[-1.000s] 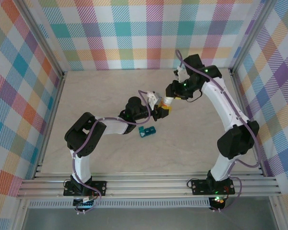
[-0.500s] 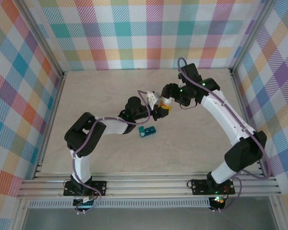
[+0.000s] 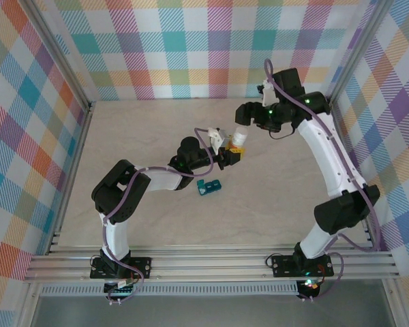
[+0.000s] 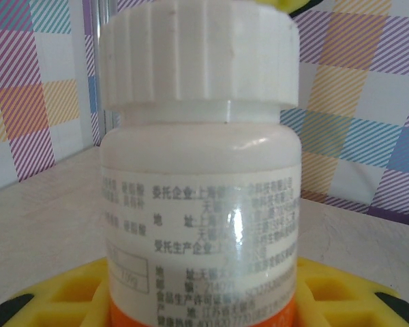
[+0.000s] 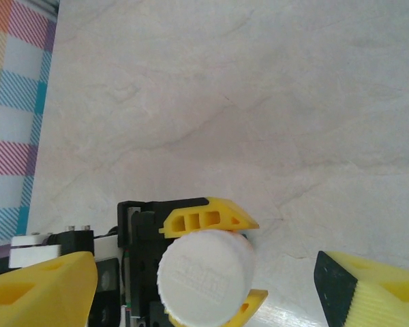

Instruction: Sort the pills into containers

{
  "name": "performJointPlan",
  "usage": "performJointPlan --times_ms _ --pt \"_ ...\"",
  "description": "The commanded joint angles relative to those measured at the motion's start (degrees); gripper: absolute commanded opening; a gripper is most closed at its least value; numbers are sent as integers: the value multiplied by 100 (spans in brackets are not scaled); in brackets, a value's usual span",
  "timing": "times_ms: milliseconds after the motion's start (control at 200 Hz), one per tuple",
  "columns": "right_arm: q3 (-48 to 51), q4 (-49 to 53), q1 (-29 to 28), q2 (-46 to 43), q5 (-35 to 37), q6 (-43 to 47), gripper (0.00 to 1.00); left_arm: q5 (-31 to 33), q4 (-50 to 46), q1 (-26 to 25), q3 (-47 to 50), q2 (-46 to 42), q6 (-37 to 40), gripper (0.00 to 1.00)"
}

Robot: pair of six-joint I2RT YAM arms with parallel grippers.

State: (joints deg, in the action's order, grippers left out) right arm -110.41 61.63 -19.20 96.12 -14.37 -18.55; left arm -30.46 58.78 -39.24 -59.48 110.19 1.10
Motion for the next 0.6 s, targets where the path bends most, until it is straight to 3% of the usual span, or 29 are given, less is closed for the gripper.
performJointPlan --times_ms 0,410,595 --pt "-164 601 -39 251 -374 673 83 -94 256 -29 -44 -298 94 0" --pt "-73 634 -40 380 -812 853 67 -86 221 -31 -72 -271 101 0" --pt "12 660 -38 392 -850 863 66 -83 204 -31 -102 -245 102 0"
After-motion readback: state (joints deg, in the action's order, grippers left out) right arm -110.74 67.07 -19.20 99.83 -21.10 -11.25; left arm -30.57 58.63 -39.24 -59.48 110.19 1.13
